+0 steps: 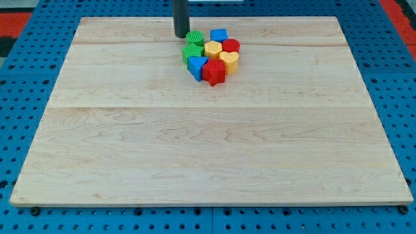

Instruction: Put the yellow hexagon in between the green blocks

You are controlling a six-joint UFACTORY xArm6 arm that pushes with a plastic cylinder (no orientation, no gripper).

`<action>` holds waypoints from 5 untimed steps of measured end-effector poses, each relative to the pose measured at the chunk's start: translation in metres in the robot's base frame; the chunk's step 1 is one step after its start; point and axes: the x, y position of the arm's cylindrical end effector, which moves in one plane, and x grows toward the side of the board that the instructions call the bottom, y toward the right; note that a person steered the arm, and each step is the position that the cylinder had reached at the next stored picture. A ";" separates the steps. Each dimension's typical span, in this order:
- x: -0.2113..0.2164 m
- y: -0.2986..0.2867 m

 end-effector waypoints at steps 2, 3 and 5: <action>-0.025 0.002; -0.040 0.024; -0.029 0.171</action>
